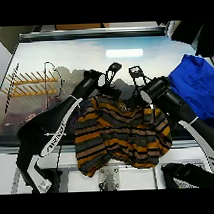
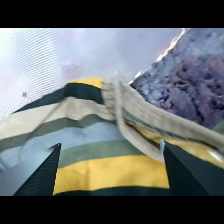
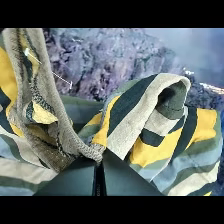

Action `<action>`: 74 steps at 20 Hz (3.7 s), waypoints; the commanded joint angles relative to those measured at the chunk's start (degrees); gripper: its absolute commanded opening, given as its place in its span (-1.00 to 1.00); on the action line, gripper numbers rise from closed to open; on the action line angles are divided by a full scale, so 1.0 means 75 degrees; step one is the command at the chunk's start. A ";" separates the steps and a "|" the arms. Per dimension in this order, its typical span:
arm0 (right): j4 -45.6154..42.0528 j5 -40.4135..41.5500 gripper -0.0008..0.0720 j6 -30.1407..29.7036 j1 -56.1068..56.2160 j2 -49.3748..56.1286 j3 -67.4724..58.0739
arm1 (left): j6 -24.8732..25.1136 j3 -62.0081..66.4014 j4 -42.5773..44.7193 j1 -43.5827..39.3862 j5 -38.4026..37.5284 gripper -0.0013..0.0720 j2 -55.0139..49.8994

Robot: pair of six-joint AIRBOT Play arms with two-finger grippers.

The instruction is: Fold the clothes and pants, and hang the long-sleeved shirts on hangers.

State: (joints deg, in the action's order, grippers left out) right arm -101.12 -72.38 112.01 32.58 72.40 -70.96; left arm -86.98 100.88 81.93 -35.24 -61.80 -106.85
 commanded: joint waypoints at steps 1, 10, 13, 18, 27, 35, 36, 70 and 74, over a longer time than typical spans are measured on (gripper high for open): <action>-0.0029 -0.0085 -0.95 -0.0026 0.0064 -0.0323 0.0000 | 0.0085 0.0740 0.0131 -0.0032 -0.0764 0.91 -0.0583; -0.0020 -0.0306 -0.95 -0.0023 0.0073 -0.0737 0.0000 | 0.0085 0.0752 0.0085 -0.0367 -0.0265 0.91 -0.0629; -0.0020 -0.0356 -0.95 -0.0020 0.0192 -0.0778 0.0000 | 0.0079 0.0752 0.0082 -0.0367 -0.0152 0.91 -0.0702; -0.0023 -0.0367 -0.95 -0.0020 0.0527 -0.0877 0.0000 | -0.0009 0.0752 0.0105 -0.0367 -0.0414 0.29 -0.1032; -0.0694 -0.0822 -0.95 0.0055 0.0373 -0.1128 -0.0020 | -0.0752 0.0755 0.0938 0.0256 -0.0612 -0.93 -0.0475; -0.0449 -0.2116 -0.95 -0.0163 -0.0475 -0.1577 -0.1134 | -0.0766 -0.0638 0.0898 0.0379 -0.2122 -0.93 0.3605; -0.0201 -0.2398 -0.95 -0.0163 -0.0475 -0.1693 -0.1134 | -0.0892 -0.1148 0.0854 0.0221 -0.2433 -0.93 0.4182; 0.1699 -0.2401 -0.95 0.0265 0.0239 -0.1603 0.0303 | -0.2183 -0.4893 -0.0726 -0.1134 -0.1530 0.86 0.4823; 0.1693 -0.2390 -0.95 0.0262 0.0239 -0.1603 0.0303 | -0.1827 -0.4890 -0.1320 -0.0341 -0.1303 0.86 0.5508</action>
State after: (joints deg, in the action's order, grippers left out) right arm -88.42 -90.35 113.97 34.39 60.36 -68.71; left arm -103.33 64.16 75.50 -41.21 -72.55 -68.51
